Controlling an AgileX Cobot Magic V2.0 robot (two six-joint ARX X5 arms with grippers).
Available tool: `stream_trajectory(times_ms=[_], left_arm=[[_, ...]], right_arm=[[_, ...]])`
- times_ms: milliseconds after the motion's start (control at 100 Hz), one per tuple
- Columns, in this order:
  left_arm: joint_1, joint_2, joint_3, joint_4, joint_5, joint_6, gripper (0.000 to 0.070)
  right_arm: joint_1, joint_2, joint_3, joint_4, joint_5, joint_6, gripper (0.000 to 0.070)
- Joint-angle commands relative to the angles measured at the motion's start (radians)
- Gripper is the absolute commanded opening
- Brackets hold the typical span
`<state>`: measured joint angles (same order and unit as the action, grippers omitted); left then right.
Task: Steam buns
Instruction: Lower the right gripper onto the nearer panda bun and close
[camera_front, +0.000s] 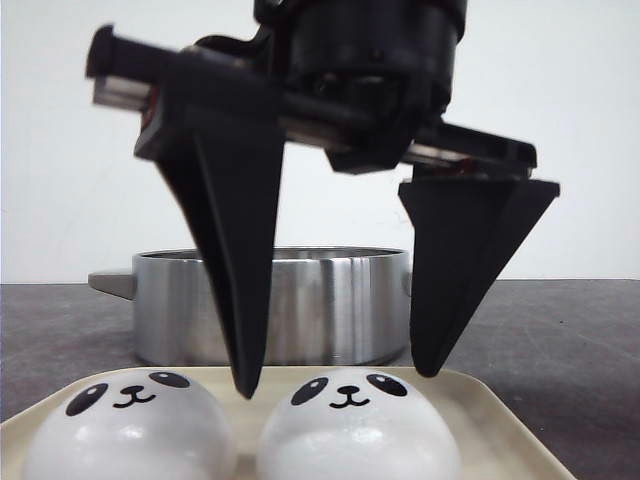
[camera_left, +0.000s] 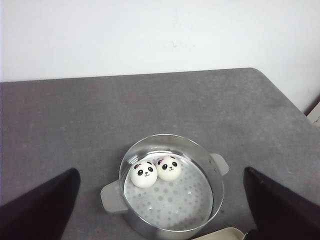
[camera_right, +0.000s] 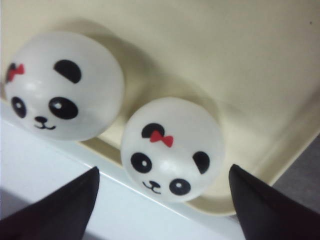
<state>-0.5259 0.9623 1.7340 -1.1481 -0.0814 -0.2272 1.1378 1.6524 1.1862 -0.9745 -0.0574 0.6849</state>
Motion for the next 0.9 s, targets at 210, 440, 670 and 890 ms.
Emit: stream_trajectory(times_ms=[210,440,670,890], left_arm=[[-0.029,0.003,0.016,0.01,-0.004,0.01,0.0636],[-0.039,0.002,0.016,0.01,-0.004,0.01,0.0637],[-0.039,-0.002,0.016,0.01,-0.004,0.01,0.0637],[-0.039,-0.003,0.016,0.01,-0.004,0.01,0.0637]], right_arm=[[0.01,0.055,0.002,0.036,0.006,0.01,0.0522],[0.002,0.067,-0.058,0.092,-0.021,0.031,0.0521],[-0.002,0.068,-0.092,0.101,-0.022,0.031,0.0415],[-0.002,0.068,-0.092,0.115,-0.022,0.038,0.0405]])
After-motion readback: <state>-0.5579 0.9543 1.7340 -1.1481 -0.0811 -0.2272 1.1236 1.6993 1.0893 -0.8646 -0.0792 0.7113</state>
